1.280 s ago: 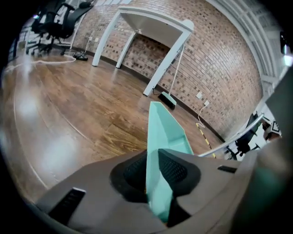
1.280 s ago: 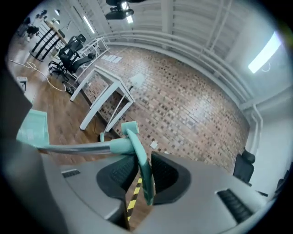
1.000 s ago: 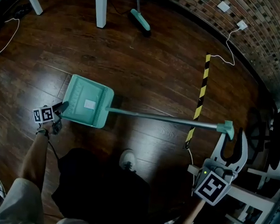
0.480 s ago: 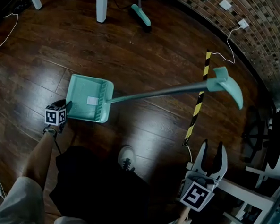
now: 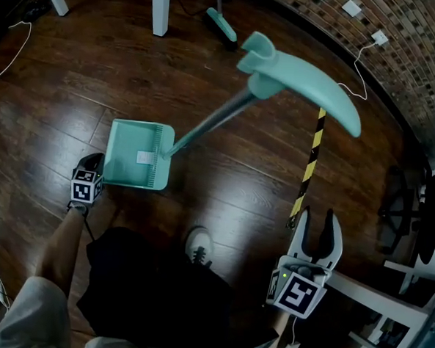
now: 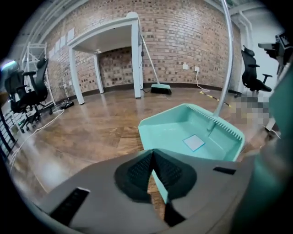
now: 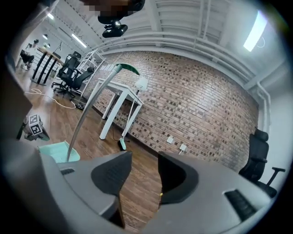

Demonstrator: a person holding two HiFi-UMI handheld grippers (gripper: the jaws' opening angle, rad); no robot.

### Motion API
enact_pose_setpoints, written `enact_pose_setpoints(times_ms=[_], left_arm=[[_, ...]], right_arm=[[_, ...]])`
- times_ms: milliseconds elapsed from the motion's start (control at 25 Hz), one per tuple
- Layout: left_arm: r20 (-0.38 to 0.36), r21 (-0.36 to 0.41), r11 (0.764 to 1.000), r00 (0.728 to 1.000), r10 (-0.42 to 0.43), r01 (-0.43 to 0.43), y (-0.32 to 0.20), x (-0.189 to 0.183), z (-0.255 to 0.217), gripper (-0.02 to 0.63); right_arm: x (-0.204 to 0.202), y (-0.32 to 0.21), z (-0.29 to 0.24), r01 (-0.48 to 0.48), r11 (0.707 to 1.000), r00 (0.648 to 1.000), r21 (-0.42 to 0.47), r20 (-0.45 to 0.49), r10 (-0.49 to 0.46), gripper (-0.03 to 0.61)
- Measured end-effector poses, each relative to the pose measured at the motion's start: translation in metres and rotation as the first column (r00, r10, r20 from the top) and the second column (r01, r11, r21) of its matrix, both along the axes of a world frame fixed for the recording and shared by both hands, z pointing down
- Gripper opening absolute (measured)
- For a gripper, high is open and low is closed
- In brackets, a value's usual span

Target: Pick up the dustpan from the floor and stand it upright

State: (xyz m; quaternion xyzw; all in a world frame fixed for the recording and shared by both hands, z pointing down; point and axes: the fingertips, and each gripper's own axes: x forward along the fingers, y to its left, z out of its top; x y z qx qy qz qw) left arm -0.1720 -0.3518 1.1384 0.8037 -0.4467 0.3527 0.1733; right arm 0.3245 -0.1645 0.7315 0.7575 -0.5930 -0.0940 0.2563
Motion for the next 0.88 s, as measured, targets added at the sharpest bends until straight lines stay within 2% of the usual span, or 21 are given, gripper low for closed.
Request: enact_pose_setpoints(times_ms=[120, 160, 360, 480, 600, 760, 880], left_arm=[[-0.035, 0.047, 0.998, 0.999, 0.029, -0.027, -0.003, 0.008, -0.022, -0.006], [-0.043, 0.068, 0.997, 0.998, 0.041, -0.038, -0.003, 0.012, -0.030, -0.006], [-0.062, 0.158, 0.984, 0.993, 0.096, -0.086, -0.005, 0.033, -0.072, -0.005], [-0.066, 0.141, 0.986, 0.993, 0.099, -0.089, 0.001, 0.041, -0.095, -0.005], [-0.082, 0.108, 0.991, 0.992, 0.091, -0.082, 0.018, 0.051, -0.137, -0.005], [-0.104, 0.123, 0.990, 0.991, 0.079, -0.066, 0.038, 0.066, -0.233, -0.005], [-0.119, 0.197, 0.978, 0.989, 0.087, -0.063, 0.042, 0.084, -0.336, -0.005]], right_arm=[[-0.001, -0.009, 0.013, 0.002, 1.000, 0.998, 0.023, 0.066, -0.004, 0.033], [-0.002, -0.013, 0.017, 0.005, 1.000, 0.996, 0.028, 0.086, -0.008, 0.003], [-0.019, -0.033, 0.026, 0.064, 0.997, 0.991, 0.032, 0.113, -0.067, -0.005], [-0.023, -0.042, 0.022, 0.073, 0.997, 0.984, 0.014, 0.161, -0.074, -0.005], [-0.028, -0.048, -0.008, 0.088, 0.996, 0.974, -0.009, 0.210, -0.084, -0.005], [-0.050, -0.050, -0.073, 0.147, 0.989, 0.952, -0.031, 0.278, -0.133, -0.005], [-0.072, -0.048, -0.125, 0.192, 0.980, 0.929, -0.058, 0.334, -0.162, -0.005]])
